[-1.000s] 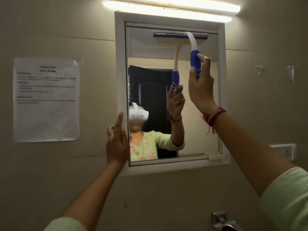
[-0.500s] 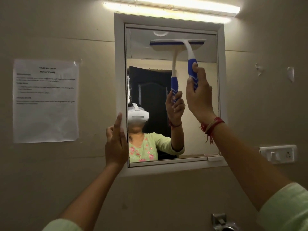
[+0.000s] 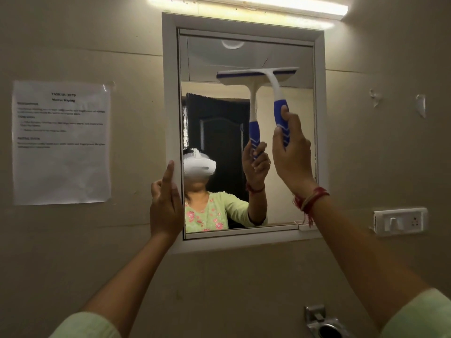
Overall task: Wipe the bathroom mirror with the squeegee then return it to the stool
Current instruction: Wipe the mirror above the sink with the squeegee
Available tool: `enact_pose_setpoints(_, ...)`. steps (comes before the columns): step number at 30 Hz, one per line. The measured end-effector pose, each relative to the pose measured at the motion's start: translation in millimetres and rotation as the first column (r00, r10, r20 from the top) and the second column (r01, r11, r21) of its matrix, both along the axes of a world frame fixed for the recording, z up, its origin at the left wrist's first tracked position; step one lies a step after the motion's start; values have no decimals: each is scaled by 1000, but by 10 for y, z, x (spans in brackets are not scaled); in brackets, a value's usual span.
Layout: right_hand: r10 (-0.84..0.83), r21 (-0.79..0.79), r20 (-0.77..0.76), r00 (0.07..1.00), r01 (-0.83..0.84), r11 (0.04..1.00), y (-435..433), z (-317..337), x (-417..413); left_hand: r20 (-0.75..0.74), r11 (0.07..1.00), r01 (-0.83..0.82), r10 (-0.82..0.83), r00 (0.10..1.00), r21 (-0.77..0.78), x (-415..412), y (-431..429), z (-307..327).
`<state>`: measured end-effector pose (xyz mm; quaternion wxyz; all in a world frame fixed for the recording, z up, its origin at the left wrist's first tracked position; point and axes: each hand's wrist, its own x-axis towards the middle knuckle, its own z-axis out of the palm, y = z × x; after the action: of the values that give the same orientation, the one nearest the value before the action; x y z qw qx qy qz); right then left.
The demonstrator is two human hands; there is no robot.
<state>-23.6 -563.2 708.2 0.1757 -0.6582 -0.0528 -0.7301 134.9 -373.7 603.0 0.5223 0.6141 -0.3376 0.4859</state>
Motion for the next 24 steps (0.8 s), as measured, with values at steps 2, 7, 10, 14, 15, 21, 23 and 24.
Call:
enact_pose_setpoints(2,3,6,12,1000,-3,1000,21,160,-6,1,1000,6,-6,1000,6,8,2,3)
enact_pose_setpoints(7,7,18,27,1000,-7,1000,14,111,31,12,1000,5,-5,1000,11,18,2,-9)
enact_pose_setpoints(10,22,29,27,999,-23,999,6,-168,65,10,1000,7,-7,1000,10,10,4,-5)
enact_pose_setpoints(14,35,33,27,999,-36,999,35,-210,72,11,1000,7,-7,1000,7,10,2,-5)
enact_pose_setpoints(15,33,26,28,999,-33,999,47,-148,64,6,1000,5,-5,1000,5,8,0,-6)
enact_pose_setpoints(21,20,15,12,1000,-20,1000,89,-21,37,-1,1000,5,-5,1000,3,-4,0,0)
enact_pose_setpoints(23,19,31,0,1000,-19,999,78,-227,36,-4,1000,3,-3,1000,1,8,-2,-9)
enact_pose_setpoints(24,22,38,-9,1000,-22,999,72,-353,30,-6,1000,0,0,1000,1,17,-3,-11)
